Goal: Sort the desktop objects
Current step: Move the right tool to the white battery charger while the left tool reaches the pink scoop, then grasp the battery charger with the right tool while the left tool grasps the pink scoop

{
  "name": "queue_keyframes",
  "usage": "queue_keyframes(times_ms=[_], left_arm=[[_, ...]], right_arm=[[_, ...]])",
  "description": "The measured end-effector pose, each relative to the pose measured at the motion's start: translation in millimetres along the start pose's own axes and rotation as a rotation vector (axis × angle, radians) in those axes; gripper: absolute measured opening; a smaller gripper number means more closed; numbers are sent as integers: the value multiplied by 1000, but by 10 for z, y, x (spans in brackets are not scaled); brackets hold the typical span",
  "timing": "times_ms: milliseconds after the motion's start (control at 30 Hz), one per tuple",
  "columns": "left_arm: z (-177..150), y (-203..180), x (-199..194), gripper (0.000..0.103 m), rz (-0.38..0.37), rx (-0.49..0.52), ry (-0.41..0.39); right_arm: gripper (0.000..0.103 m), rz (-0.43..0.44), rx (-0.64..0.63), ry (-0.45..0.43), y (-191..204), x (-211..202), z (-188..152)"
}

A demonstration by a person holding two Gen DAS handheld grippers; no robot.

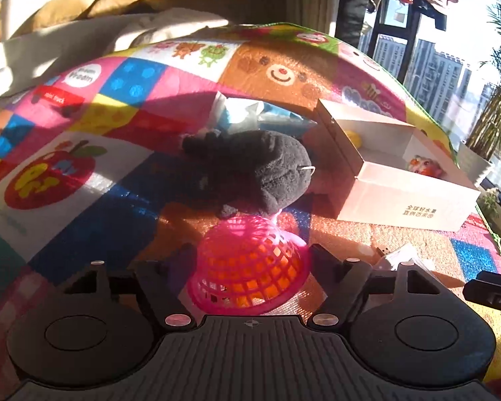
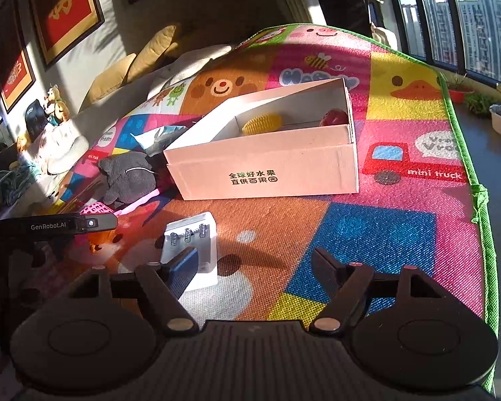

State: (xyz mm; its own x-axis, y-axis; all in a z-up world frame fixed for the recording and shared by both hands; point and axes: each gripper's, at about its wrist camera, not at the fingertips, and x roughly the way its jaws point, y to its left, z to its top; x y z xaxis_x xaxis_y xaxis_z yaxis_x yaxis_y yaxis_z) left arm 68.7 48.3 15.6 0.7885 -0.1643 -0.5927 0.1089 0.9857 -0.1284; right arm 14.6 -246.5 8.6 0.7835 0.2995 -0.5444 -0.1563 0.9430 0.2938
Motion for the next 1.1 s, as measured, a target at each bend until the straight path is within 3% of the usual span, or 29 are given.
queue_keyframes(times_ms=[133,300,467,533,700,833,900,967,1000,1100], left_arm=[[-5,-89,-213,78,29,50,-50],[-107,-233,-643,78,-15,109,-103],[-240,-256,-722,78,-48,84,-49],[-303,-263,-721,78,-62,72,-27],[-458,-383,-661,78,-126,86,23],[-530,-582,-543,77,-204,84,56],[-545,-705,-514,79,-244,98,55],[-553,-825,-470,86,-271,112,52],[-556,-861,-458,92,-270,119,47],[-575,-947,-448,96,-208,166,10]], right_arm=[[76,9,-33,-1,54,-7,-9],[76,62,-206,14,379,22,-18],[74,87,-295,107,658,293,39],[49,61,-317,132,677,328,27],[49,107,-350,154,492,-15,-33],[48,120,-478,191,371,-371,-170],[51,75,-564,184,341,-477,-244],[62,-34,-624,159,285,-504,-294],[66,-82,-639,147,252,-493,-296],[68,-220,-653,94,147,-455,-243]])
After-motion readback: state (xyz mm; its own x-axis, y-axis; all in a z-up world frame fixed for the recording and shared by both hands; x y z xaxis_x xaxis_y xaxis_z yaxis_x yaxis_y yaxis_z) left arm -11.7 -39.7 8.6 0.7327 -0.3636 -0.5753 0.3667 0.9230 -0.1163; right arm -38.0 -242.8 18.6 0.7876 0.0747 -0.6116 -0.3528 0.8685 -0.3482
